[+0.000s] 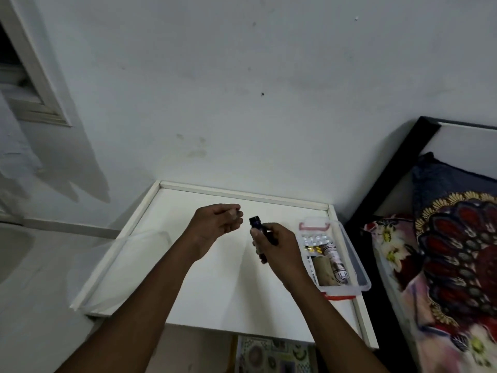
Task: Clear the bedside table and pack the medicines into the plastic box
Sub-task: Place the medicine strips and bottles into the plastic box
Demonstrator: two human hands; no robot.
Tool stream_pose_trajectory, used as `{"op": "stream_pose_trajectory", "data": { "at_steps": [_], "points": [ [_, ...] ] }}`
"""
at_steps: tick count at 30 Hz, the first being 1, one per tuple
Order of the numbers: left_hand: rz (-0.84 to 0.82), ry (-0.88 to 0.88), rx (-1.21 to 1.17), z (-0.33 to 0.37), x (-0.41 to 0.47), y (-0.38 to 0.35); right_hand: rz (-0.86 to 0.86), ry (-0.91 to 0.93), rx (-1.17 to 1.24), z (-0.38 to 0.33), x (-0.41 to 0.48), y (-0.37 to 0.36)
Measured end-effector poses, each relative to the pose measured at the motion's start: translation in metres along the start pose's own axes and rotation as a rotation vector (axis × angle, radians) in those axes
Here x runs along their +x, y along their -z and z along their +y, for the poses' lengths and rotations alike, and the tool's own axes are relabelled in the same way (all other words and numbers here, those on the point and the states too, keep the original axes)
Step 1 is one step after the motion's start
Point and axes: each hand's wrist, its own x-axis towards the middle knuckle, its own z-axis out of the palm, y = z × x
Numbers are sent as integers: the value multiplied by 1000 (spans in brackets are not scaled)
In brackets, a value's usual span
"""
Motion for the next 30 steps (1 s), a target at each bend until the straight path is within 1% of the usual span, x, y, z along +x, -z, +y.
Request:
{"op": "stream_pose_trajectory", "data": {
  "at_steps": [4, 6, 9, 13, 18, 21, 24, 26, 27, 30],
  "points": [
    [-22, -24, 10, -4, 10, 4, -26, 68, -108, 6, 12, 2],
    [-42, -18, 1, -5, 13, 7, 30, 86, -121, 7, 15, 1],
    [-124, 6, -22, -5, 17, 10, 112, 116, -108, 9, 21, 1],
    [-201, 5, 29, -1, 17, 9, 132, 161, -116, 8, 23, 1],
    [-184, -23, 166, 4, 11, 9, 115, 268, -221, 6, 20, 0],
    [-168, -55, 295, 5, 8, 8, 147, 389, -358, 5, 18, 0],
    [-146, -75, 334, 5, 6, 7, 172, 452, -390, 7, 16, -3],
    [-153, -103, 310, 5, 7, 7, 177, 444, -353, 7, 17, -4],
    [-161, -120, 293, 5, 7, 7, 164, 409, -306, 7, 17, -3],
    [-193, -148, 271, 6, 9, 7, 55, 206, -31, 4, 19, -1]
  ]
}}
